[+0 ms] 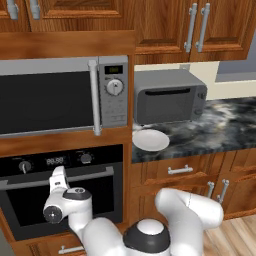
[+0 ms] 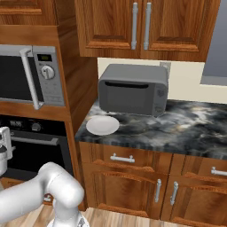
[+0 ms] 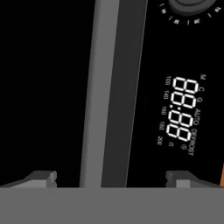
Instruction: Take the fish from the oven and place it on the plate on the counter.
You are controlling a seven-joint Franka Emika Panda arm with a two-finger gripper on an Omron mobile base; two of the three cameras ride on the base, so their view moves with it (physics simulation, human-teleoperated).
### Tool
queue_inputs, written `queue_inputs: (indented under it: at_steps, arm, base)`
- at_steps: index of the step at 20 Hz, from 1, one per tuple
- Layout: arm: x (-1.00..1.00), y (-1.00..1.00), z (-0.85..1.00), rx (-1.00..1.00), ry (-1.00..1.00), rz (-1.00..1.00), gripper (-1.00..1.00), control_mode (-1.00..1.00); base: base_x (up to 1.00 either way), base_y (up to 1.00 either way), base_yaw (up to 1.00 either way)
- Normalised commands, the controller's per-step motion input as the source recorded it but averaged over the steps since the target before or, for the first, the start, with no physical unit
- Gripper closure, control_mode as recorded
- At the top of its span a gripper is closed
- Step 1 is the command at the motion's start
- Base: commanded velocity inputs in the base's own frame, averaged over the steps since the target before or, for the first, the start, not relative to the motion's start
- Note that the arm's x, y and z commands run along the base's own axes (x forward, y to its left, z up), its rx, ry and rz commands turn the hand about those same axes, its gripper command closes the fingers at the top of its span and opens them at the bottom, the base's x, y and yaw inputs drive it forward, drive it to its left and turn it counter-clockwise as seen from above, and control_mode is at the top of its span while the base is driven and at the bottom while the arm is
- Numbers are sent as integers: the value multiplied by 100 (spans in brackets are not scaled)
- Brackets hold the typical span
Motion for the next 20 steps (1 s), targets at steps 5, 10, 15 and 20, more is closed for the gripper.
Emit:
queue_inputs:
  at_steps: [5, 10, 15, 20]
  arm:
    - [18, 0, -8, 0, 0, 0, -100, -100]
    - [12, 1, -31, 0, 2, 0, -100, -100]
    - [28, 2, -10, 0, 7, 1, -100, -100]
    - [39, 0, -6, -1, 4, 2, -100, -100]
  base:
    - [0, 0, 0]
    - [0, 0, 0]
    - [0, 0, 0]
    - [0, 0, 0]
